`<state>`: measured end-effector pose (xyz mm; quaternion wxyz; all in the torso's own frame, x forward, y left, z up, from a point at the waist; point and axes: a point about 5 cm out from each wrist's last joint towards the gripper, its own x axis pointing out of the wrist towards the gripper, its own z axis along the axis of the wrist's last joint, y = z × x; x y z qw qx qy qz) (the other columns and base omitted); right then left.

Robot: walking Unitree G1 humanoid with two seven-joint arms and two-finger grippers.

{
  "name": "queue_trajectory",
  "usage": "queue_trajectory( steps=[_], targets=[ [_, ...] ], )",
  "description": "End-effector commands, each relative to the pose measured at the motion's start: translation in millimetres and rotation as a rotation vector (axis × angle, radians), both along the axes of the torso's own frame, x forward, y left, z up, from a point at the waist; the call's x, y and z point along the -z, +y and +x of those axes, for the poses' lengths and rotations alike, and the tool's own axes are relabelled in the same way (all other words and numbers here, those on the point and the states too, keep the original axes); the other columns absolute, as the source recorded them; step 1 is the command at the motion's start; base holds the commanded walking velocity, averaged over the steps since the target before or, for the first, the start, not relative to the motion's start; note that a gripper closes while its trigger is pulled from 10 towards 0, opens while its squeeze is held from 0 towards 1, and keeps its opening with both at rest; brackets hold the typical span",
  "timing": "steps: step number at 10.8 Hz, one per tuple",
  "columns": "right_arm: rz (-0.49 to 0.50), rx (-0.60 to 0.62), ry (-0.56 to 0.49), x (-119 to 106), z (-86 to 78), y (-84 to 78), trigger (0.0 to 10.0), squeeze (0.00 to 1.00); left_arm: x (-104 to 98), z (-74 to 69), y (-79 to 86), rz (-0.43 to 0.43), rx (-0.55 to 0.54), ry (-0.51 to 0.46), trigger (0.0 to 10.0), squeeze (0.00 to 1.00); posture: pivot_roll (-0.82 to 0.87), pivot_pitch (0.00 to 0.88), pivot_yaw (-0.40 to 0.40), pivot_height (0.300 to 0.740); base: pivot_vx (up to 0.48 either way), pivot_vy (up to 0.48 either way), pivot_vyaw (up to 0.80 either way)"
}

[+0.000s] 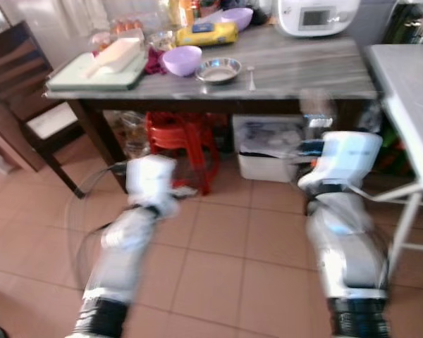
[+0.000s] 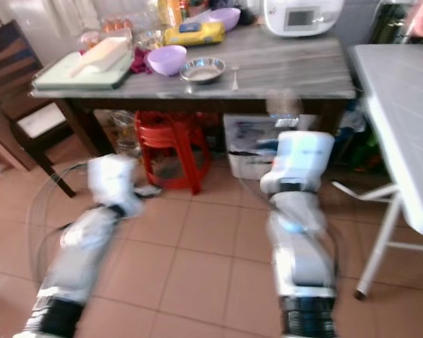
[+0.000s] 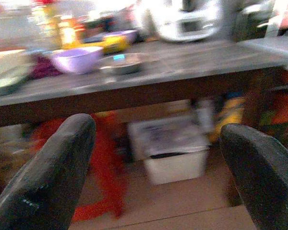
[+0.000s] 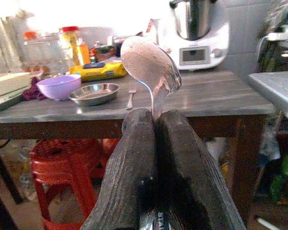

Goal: Setting the table

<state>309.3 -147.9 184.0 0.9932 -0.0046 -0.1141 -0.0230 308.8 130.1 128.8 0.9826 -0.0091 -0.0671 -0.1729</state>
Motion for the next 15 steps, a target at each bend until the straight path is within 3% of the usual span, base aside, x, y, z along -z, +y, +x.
queue_trajectory(
  steps=[1, 4, 5, 8, 11, 15],
  targets=[
    [-0.015, 0.033, -0.019, -2.5, -5.7, -9.8, 10.0, 0.00, -1.0, -0.8, 2.1, 0.023, -0.010, -0.014, 10.0, 0.00, -0.08, 0.077, 0.131, 0.740, 0.292, 0.000, 0.00],
    [-0.042, 0.035, 0.002, 5.0, -15.9, -13.9, 10.0, 0.00, 7.6, -11.0, 17.7, 0.045, -0.039, 0.010, 10.0, 0.00, -0.08, 0.075, 0.132, 0.740, 0.298, 0.000, 0.00],
    [-0.054, 0.049, 0.013, 9.7, -24.2, -19.2, 10.0, 0.00, 15.5, -23.3, 22.0, 0.050, -0.039, 0.035, 10.0, 0.00, -0.08, 0.076, 0.133, 0.740, 0.304, 0.000, 0.00],
    [-0.039, 0.054, 0.025, 12.4, -28.1, -21.8, 10.0, 0.00, 24.5, -37.1, 19.6, 0.046, -0.025, 0.070, 10.0, 0.00, -0.09, 0.077, 0.136, 0.740, 0.306, 0.000, 0.00],
    [-0.032, 0.049, 0.029, 11.8, -28.4, -20.8, 10.0, 0.00, 26.2, -38.9, 23.3, 0.041, -0.046, 0.081, 10.0, 0.00, -0.08, 0.076, 0.136, 0.740, 0.341, 0.000, -0.56],
    [-0.025, 0.057, 0.032, 12.1, -29.3, -20.7, 10.0, 0.00, 27.3, -39.6, 22.9, 0.046, -0.033, 0.092, 10.0, 0.00, -0.09, 0.082, 0.149, 0.740, 0.418, 0.000, 0.00]
  ],
)
